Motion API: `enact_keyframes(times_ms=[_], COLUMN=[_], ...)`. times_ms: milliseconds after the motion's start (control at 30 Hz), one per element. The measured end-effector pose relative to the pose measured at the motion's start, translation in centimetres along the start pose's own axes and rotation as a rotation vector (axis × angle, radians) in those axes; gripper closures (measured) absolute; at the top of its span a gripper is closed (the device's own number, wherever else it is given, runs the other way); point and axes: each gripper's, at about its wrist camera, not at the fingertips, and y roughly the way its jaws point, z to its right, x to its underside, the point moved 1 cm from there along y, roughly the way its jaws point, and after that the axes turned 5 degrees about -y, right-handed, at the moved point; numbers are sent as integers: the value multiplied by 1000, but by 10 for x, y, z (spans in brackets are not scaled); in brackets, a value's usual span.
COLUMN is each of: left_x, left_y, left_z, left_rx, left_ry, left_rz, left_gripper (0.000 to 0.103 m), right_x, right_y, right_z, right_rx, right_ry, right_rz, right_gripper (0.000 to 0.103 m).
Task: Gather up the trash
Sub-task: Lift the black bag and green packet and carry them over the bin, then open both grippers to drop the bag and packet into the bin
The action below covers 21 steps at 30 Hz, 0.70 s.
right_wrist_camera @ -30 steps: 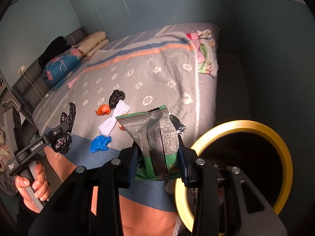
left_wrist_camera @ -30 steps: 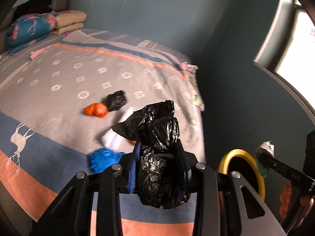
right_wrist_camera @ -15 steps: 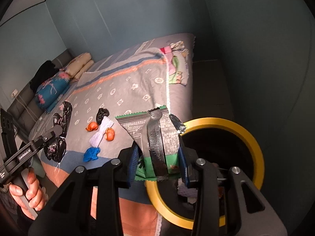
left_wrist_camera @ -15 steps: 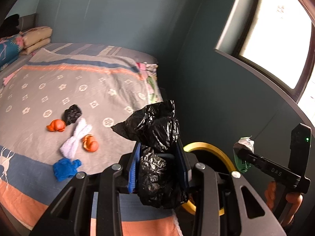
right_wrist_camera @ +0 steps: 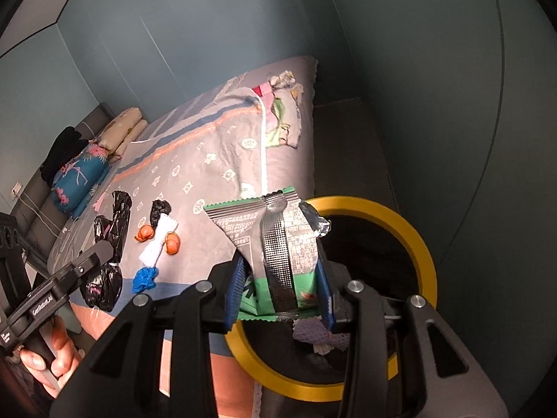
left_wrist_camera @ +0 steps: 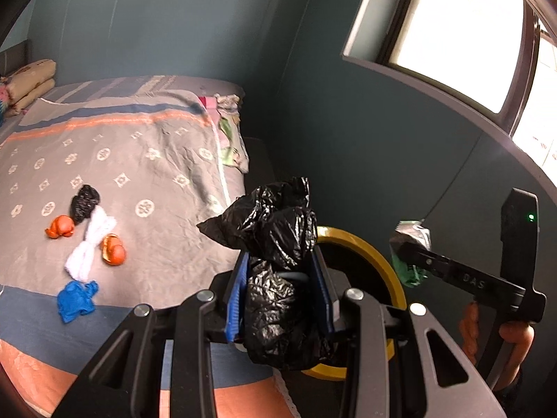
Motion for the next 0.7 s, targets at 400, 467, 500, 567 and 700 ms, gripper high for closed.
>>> enact_keyframes(times_ms=[400, 467, 500, 567, 700], left_x=[17, 20, 21, 24, 26], left_y=[56, 63, 66, 70, 74], left_z=[22, 25, 27, 30, 29], left_rx=[12, 16, 17, 28, 42], left_ry=[58, 65, 70, 79, 78], left_rz=[-103, -113, -118, -122, -130], left_gripper=[70, 70, 70, 69, 62], right_x=[16, 19, 19, 21, 21], right_y=[41, 45, 48, 49, 52], right_z=[37, 41, 44, 48, 54], right_rx=[-9, -10, -9, -8, -5], right_ry=[64, 72, 78, 84, 107], right_rz=[-73, -82, -86, -88, -88], right_gripper=[67, 66, 66, 65, 58])
